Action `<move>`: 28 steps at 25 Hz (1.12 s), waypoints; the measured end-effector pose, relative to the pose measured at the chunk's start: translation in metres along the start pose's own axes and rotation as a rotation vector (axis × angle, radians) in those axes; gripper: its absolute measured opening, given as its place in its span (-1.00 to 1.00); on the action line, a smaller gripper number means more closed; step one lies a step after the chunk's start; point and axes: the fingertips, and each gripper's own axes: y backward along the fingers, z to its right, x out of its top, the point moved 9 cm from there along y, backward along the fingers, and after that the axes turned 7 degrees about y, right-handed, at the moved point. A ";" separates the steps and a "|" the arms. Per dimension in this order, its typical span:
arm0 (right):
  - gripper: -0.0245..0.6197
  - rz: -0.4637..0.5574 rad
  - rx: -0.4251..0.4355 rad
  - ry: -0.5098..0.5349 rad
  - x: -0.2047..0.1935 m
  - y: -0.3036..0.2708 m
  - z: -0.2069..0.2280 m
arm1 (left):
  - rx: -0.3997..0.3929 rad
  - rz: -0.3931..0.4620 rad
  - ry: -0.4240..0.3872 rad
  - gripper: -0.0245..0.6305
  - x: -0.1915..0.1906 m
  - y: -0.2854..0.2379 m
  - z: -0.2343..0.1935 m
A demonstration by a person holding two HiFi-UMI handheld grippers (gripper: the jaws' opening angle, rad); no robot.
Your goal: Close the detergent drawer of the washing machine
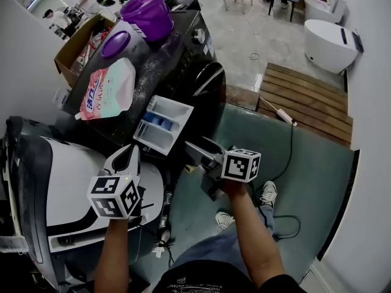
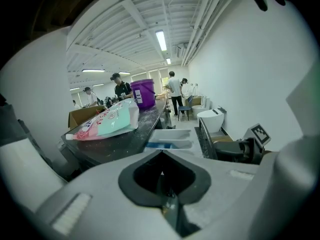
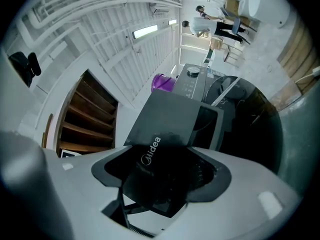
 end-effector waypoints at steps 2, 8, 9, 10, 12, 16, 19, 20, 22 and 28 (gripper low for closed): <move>0.11 -0.004 0.007 -0.007 0.000 0.000 0.001 | -0.001 0.002 -0.004 -0.92 0.000 -0.001 0.001; -0.06 -0.009 -0.018 -0.022 0.001 -0.005 0.004 | -0.005 0.004 -0.002 -0.92 0.001 -0.005 0.002; -0.07 -0.011 -0.022 -0.019 0.000 -0.007 0.004 | -0.006 0.007 -0.003 -0.92 0.000 -0.005 0.001; -0.07 -0.011 -0.023 -0.019 0.000 -0.009 0.005 | -0.008 0.010 -0.006 -0.92 0.000 -0.006 0.000; -0.07 -0.011 -0.020 -0.027 -0.001 -0.013 0.006 | -0.007 0.011 -0.012 -0.92 -0.001 -0.008 -0.003; -0.07 -0.023 -0.009 -0.023 -0.002 -0.026 0.005 | -0.003 0.016 -0.003 -0.92 -0.005 -0.010 -0.011; -0.06 -0.028 -0.011 -0.020 -0.002 -0.035 0.004 | -0.003 0.021 0.003 -0.92 -0.003 -0.009 -0.016; -0.06 -0.029 -0.012 -0.022 -0.002 -0.038 0.004 | -0.001 0.023 0.004 -0.92 -0.003 -0.008 -0.018; -0.06 -0.029 -0.010 -0.029 -0.004 -0.044 0.004 | 0.002 0.031 0.014 -0.92 -0.002 -0.007 -0.023; -0.05 -0.030 -0.010 -0.039 -0.006 -0.061 0.005 | 0.015 0.052 0.020 -0.92 0.002 -0.006 -0.036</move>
